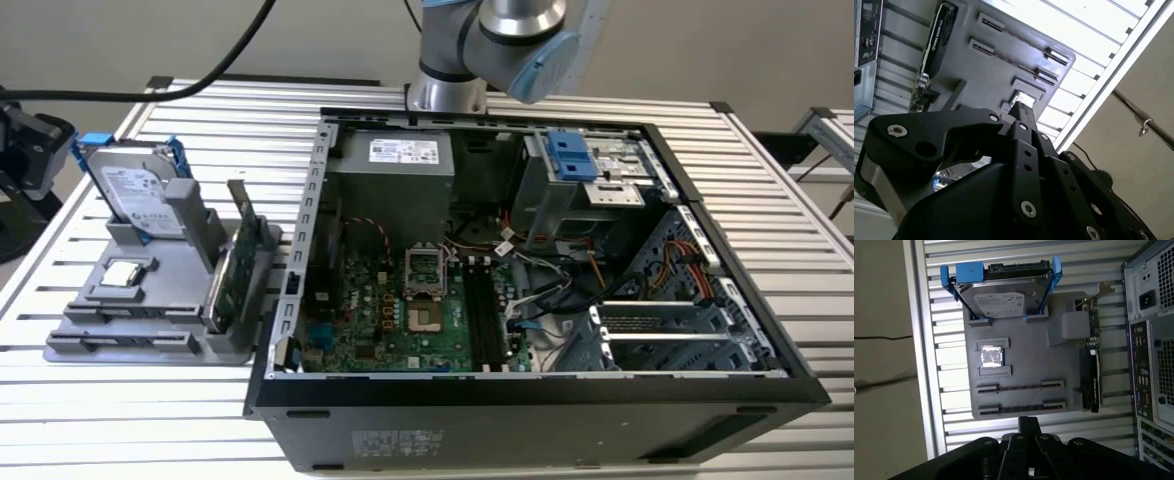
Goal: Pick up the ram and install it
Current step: 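Pick up the ram and move it above insertion slot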
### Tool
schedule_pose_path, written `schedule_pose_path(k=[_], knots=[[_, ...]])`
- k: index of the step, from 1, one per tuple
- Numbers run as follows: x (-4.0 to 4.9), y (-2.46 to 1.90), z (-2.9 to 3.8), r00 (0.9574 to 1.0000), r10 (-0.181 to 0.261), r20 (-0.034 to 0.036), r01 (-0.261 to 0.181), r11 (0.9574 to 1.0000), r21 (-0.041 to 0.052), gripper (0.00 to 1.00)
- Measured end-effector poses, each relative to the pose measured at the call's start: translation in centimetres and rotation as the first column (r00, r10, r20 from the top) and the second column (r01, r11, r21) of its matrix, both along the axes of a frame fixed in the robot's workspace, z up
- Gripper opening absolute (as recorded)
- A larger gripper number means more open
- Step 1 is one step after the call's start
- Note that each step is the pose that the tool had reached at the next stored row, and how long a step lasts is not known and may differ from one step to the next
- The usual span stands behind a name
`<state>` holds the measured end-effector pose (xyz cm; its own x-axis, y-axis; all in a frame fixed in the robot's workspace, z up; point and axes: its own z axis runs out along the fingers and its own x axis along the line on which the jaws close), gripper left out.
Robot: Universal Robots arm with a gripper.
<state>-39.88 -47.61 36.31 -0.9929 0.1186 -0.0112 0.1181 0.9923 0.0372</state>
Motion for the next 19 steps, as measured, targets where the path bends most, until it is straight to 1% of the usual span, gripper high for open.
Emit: schedule_pose_path(k=[19], knots=[[0.00,0.00,-0.20,0.9994,-0.035,0.0000,0.035,0.9994,-0.0001,0.00]])
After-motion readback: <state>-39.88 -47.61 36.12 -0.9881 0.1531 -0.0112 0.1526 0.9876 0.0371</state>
